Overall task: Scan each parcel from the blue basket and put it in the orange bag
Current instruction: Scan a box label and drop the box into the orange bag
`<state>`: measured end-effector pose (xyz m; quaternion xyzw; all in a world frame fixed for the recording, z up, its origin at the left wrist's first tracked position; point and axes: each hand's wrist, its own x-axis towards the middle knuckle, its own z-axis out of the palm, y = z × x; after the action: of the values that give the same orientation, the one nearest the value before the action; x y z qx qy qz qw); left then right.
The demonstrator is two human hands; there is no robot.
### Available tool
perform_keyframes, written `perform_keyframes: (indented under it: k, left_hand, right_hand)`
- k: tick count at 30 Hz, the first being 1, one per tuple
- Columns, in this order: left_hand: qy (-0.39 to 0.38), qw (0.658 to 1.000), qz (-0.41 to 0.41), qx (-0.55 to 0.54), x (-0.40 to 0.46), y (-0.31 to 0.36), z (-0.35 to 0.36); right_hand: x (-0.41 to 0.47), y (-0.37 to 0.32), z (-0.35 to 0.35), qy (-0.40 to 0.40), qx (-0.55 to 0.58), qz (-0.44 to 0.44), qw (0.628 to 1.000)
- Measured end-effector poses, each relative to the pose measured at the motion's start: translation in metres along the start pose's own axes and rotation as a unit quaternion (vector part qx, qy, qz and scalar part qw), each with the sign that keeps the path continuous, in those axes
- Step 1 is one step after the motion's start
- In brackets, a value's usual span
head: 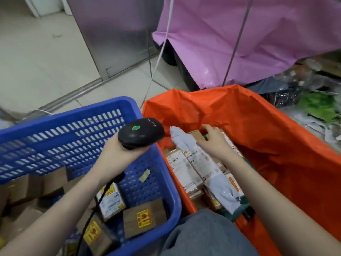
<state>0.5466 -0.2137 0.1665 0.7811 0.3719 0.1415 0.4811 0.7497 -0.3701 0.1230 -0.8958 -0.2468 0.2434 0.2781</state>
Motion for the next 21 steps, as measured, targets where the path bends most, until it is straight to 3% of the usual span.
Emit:
perform_keyframes:
  k: [8,15,21]
  left_hand:
    - [0.083,0.996,0.006,-0.023,-0.032,0.001,-0.103]
    - [0.101,0.994,-0.018,-0.034,-0.076,-0.045,-0.179]
    - [0.082,0.995,-0.059,-0.011,-0.095,-0.104,-0.219]
  right_hand:
    - [-0.039,-0.130,-0.018,0.055,0.024,-0.165,0.984]
    - [-0.076,-0.218,0.040,-0.059,0.017,-0.263,0.963]
    - [-0.093,-0.248,0.117,-0.148,-0.020,-0.266,0.952]
